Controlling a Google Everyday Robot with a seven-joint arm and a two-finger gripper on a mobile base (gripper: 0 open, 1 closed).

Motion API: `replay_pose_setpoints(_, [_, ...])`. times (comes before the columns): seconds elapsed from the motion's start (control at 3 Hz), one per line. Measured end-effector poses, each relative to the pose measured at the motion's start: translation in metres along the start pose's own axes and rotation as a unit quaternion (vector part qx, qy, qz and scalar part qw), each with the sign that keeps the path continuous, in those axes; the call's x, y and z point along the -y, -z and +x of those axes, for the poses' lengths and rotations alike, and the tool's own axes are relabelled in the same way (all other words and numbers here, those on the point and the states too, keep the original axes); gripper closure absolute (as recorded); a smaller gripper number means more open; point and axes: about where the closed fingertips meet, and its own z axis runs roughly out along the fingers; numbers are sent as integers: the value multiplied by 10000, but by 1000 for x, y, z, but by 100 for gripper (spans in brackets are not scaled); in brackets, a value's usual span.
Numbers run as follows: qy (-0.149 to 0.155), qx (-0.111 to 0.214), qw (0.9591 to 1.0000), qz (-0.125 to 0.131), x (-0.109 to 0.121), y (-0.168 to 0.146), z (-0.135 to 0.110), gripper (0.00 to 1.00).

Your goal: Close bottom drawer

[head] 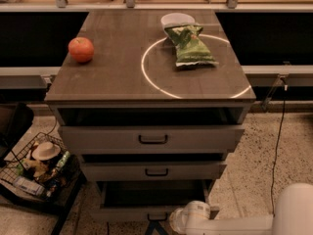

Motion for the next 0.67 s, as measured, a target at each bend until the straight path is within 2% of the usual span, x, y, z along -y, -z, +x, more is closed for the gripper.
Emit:
replay_pose_setpoints(0.33, [225, 141, 9995, 175, 34, -6, -16, 100])
replay_pose_setpoints(0.67, [226, 143, 9995, 176, 34, -6, -15, 100])
